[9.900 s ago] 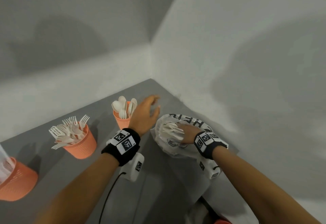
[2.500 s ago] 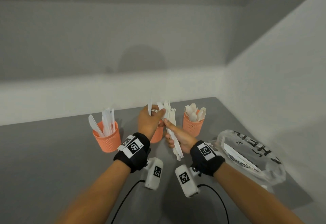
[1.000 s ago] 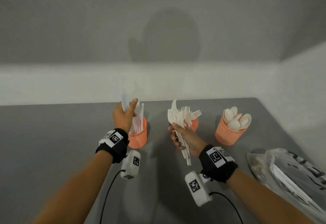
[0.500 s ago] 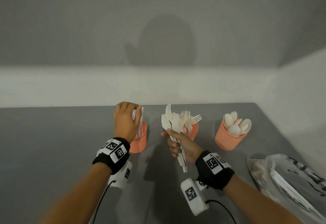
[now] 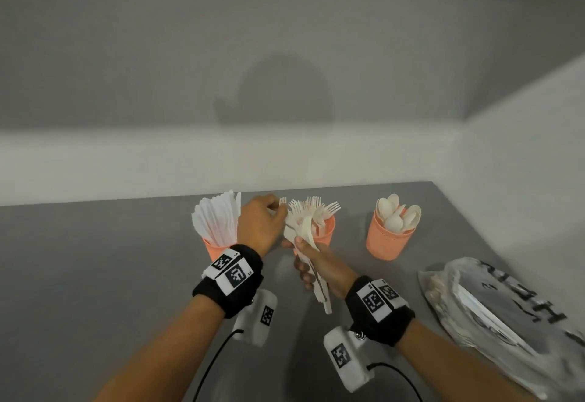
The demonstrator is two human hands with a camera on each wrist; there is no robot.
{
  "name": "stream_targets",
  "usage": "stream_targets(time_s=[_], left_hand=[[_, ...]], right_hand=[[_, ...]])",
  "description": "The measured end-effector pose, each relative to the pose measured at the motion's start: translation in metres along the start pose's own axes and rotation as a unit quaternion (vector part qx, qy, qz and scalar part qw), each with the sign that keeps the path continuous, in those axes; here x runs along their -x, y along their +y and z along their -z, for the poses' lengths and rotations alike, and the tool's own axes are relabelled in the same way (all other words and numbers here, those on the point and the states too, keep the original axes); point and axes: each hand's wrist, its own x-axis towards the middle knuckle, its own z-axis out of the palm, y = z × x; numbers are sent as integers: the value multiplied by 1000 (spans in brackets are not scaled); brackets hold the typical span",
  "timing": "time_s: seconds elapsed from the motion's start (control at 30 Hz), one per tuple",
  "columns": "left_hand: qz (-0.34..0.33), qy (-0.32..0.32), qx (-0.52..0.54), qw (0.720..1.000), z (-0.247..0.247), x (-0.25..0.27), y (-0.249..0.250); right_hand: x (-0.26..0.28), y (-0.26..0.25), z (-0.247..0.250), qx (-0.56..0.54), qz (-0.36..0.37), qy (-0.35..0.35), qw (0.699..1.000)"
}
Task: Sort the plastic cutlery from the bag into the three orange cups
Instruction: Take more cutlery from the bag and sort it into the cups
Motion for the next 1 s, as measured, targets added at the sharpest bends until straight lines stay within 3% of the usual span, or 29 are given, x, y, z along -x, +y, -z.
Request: stream_targets(time_s=[0.13,0.3,0.4,0.6,0.67,0.73,0.8,0.9,1.0], left_hand=[[-18,-1,34,999,-7,9,4],[-18,-66,99,993,-27,27,8],[21,-114,159,980,-37,37,14],[122,-233,387,884,-38,51,29],[134,-253,381,879,-40,53,33],[125,-229,358,896,-45,51,38],[136,-165,379,901,-49,48,40],[147,-72,447,880,-52,42,43],[144,-80,454,876,-56,40,47]], right_hand=[[9,0,9,-72,-6,3,997],[18,-2,19,-97,1,-1,995],[22,-1,23,-96,8,1,995],[37,-4,32,-51,28,0,998],[41,-6,35,-15,33,1,999],[45,-9,40,37,29,9,999],[47,-10,46,66,28,42,997],[44,-9,56,91,44,177,979],[40,-6,66,173,80,284,940]])
